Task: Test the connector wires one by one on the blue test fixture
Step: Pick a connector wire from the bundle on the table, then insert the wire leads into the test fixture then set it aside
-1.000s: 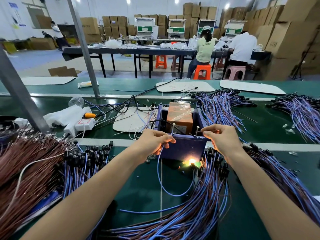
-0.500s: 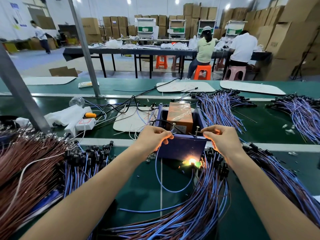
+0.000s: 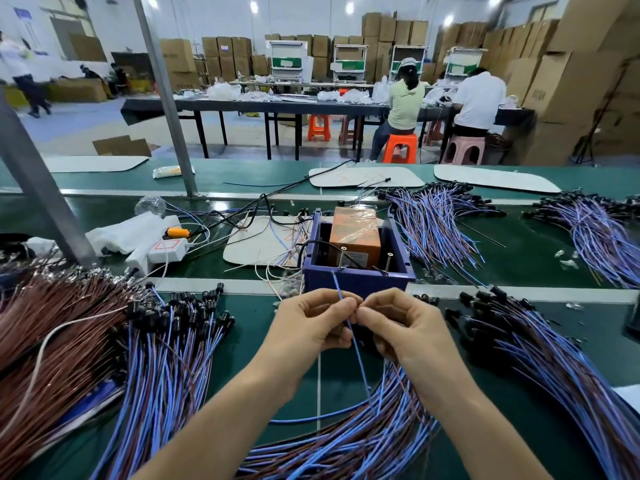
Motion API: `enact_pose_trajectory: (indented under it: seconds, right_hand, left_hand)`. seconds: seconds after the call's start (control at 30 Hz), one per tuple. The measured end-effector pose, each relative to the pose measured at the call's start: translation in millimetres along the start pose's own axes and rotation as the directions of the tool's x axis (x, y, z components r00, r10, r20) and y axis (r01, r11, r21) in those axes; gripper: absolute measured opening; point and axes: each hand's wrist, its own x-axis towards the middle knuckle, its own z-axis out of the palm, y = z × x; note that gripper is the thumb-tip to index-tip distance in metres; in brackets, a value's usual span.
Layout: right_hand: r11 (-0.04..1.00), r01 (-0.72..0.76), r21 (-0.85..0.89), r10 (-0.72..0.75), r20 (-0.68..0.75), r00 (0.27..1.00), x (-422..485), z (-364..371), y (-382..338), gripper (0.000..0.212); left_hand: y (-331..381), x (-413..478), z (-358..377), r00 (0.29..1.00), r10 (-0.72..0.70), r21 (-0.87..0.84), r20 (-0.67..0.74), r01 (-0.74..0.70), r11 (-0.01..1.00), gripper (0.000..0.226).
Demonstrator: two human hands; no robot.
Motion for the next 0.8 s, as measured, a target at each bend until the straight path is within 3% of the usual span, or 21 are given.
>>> enact_pose_trajectory:
  seconds: [0.13,0.2,0.27,0.4,0.47,0.57,0.63,0.7,0.73,0.77,0.8]
  right_hand:
    - [0.977,0.016,-0.215,0.032,0.221,0.975,-5.3,1.3,7.3,0.007]
    - [0.937,0.08,-0.34,0.064,0.394,0.917,-8.9,0.7,9.4,0.014]
    - [0.868,0.173,-0.465,0.08,0.476,0.876,-12.9,-3.5,11.8,0.024]
    - [0.574,0.212,-0.791,0.074,0.308,0.949,-8.9,-21.1,21.8,0.032]
    - [0.48,0.198,-0.855,0.004,0.227,0.974,-6.0,-28.0,18.5,0.034]
    - [0.549,0.218,-0.807,-0.194,0.13,0.972,-1.6,-38.7,10.7,0.024]
    - [0.487,0.279,-0.827,-0.383,0.085,0.92,0.5,-44.8,4.8,0.012]
    - [0.413,0.279,-0.867,-0.454,0.07,0.888,5.4,-53.2,1.3,0.009]
    - [0.396,0.246,-0.884,-0.406,0.072,0.911,8.4,-58.8,2.0,0.017]
    - [0.385,0.197,-0.902,-0.302,0.079,0.95,11.0,-64.0,4.8,0.026]
    - [0.376,0.132,-0.917,-0.166,0.074,0.983,13.2,-68.4,9.3,0.035]
  left_hand:
    - [18.7,-8.2,-3.7,0.977,0.143,-0.185,-0.158,-0.172,0.968,0.01]
    - [32.7,-11.4,-9.5,0.932,0.254,-0.241,-0.259,-0.317,0.917,0.01]
    - [47.0,-17.3,-21.0,0.877,0.349,-0.27,-0.33,-0.442,0.855,0.016]
    - [66.8,-36.0,-58.9,0.78,0.448,-0.282,-0.437,-0.591,0.756,0.008]
    - [69.8,-45.8,-79.1,0.744,0.498,-0.244,-0.446,-0.636,0.732,0.01]
    - [63.3,-58.5,-103.9,0.74,0.55,-0.206,-0.387,-0.651,0.73,0.04]
    - [52.4,-69.1,-115.2,0.768,0.569,-0.136,-0.293,-0.622,0.771,0.045]
    - [40.9,-81.3,-128.3,0.815,0.561,0.216,-0.149,-0.527,0.822,0.046]
    - [38.3,-88.0,-134.3,0.878,0.478,0.399,-0.029,-0.428,0.811,0.049]
    - [38.2,-94.2,-140.2,0.946,0.299,0.513,0.123,-0.319,0.797,0.052]
    - [40.1,-99.0,-143.2,0.966,0.051,0.552,0.252,-0.186,0.812,0.055]
